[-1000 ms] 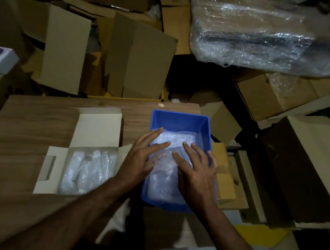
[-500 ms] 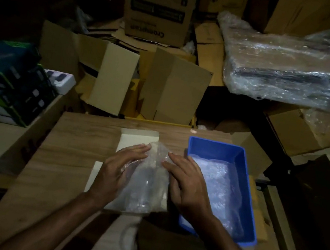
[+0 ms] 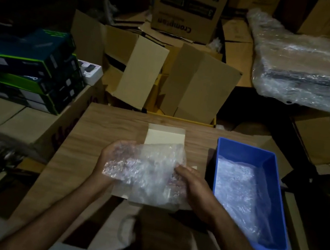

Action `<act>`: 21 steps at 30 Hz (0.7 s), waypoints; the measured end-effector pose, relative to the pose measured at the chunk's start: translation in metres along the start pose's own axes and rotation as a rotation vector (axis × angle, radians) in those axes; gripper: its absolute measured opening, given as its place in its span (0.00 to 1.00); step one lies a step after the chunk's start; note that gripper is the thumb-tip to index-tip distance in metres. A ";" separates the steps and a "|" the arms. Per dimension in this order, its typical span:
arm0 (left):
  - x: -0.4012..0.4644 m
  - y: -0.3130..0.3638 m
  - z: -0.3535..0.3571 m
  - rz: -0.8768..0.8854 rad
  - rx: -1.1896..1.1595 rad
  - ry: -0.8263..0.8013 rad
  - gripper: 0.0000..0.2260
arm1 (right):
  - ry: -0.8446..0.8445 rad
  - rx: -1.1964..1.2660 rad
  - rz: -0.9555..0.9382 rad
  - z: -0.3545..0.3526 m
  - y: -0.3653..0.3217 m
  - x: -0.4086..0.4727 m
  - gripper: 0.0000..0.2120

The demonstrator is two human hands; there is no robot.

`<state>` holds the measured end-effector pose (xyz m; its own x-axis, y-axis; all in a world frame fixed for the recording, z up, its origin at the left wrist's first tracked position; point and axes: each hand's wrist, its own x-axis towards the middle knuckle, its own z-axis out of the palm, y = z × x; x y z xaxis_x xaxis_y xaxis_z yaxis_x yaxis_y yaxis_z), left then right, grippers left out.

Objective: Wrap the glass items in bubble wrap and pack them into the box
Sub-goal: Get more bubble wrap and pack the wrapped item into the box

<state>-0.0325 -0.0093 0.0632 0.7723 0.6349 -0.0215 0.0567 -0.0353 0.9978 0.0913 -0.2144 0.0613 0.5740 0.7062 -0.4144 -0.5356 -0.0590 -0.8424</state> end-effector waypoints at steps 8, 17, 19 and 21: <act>-0.005 -0.044 -0.007 -0.759 -0.049 -0.044 0.15 | 0.173 0.226 0.342 0.008 0.045 0.011 0.18; -0.004 -0.066 -0.036 -0.321 0.076 -0.036 0.17 | 0.181 -0.096 -0.020 0.022 0.065 0.007 0.31; -0.005 -0.065 -0.045 -0.270 0.079 -0.121 0.27 | 0.162 -0.152 -0.039 0.022 0.069 0.012 0.29; -0.004 -0.060 -0.052 -0.247 0.061 -0.209 0.28 | 0.191 -0.187 -0.048 0.024 0.069 0.012 0.26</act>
<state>-0.0721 0.0303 0.0067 0.8431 0.4584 -0.2811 0.2912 0.0503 0.9553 0.0465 -0.1925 0.0068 0.7121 0.5664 -0.4148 -0.3912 -0.1704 -0.9044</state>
